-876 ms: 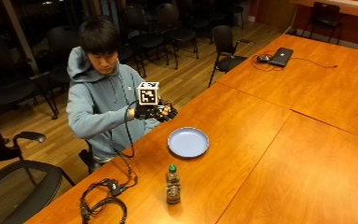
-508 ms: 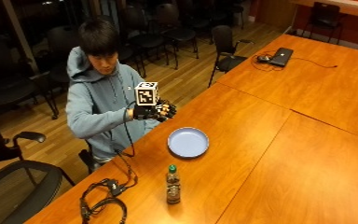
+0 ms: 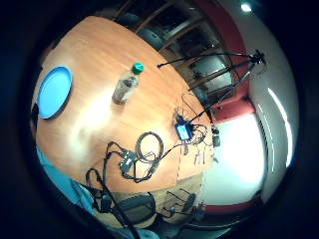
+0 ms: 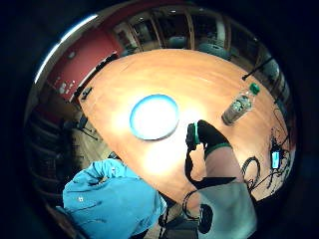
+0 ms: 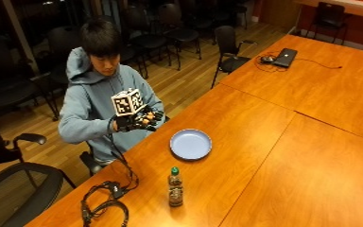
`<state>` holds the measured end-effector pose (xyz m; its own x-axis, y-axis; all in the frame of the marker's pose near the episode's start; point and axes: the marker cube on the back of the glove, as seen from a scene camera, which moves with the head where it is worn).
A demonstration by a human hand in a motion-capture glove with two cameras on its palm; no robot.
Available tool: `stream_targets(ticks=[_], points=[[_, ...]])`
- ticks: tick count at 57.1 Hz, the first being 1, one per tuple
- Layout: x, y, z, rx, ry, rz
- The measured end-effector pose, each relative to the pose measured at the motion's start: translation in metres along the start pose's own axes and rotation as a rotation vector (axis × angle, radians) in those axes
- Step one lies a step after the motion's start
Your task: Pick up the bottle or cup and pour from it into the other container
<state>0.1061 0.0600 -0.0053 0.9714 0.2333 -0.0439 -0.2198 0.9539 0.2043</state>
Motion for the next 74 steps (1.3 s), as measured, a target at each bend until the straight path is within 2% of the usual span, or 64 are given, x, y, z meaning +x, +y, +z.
stream_targets(ticks=[20,39,47,58,74], points=[[0.086,0.026,0.012,0.05,-0.177,0.154],[0.151,0.051,0.042,0.064,-0.481,0.247],[0.184,0.05,0.062,0.058,-0.613,0.261],[0.218,0.034,0.102,0.089,-0.947,0.296],[0.227,0.001,0.173,0.098,-1.275,0.339]])
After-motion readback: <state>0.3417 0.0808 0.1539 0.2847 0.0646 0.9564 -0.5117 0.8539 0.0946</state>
